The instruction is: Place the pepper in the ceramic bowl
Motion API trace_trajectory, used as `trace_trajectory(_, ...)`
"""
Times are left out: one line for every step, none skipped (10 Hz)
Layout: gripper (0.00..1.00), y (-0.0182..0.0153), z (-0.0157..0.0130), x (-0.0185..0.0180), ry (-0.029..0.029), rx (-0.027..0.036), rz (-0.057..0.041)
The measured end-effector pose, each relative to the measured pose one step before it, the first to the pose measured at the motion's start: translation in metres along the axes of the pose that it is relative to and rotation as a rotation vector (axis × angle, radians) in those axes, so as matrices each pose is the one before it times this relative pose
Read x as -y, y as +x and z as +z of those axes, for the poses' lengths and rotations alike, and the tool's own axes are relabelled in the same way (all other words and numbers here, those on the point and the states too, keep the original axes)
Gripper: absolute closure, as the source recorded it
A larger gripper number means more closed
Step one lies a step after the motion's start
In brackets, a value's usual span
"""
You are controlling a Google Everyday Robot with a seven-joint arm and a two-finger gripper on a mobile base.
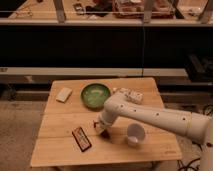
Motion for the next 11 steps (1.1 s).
trace_trajectory(0.88, 0.01487, -0.02403, -0.00047, 0.04785, -0.0895, 0.01661)
trace_trajectory(0.88, 0.00934, -0.01524, -0.0012, 0.02664, -0.05572, 0.01115)
trace_trajectory(0.88, 0.0114, -0.01904, -0.00472, 0.03061, -0.07152, 0.01902)
trace_trajectory(0.88, 0.00941, -0.01662, -0.0098, 0.01677, -0.06293, 0.02886)
trace_trajectory(0.88, 0.00834, -0.0113, -0.01159, 0.0034, -0.04757, 0.03365)
trace_trajectory(0.88, 0.0082, -0.00581, -0.01101, -0.00461, -0.03411, 0.02803)
trace_trajectory(0.88, 0.01544, -0.00443, -0.01412, -0.01713, -0.04605, 0.03698)
trace_trajectory(0.88, 0.01614, -0.00147, -0.00925, -0.01262, -0.04124, 0.02683)
trace_trajectory(0.88, 0.01816, 0.00284, -0.00311, -0.00644, -0.03859, 0.01695)
trace_trajectory(0.88, 0.02001, 0.00773, 0.00093, -0.00836, -0.03282, 0.00899)
trace_trajectory(0.88, 0.01156, 0.00623, 0.00099, -0.00915, -0.01306, 0.00047)
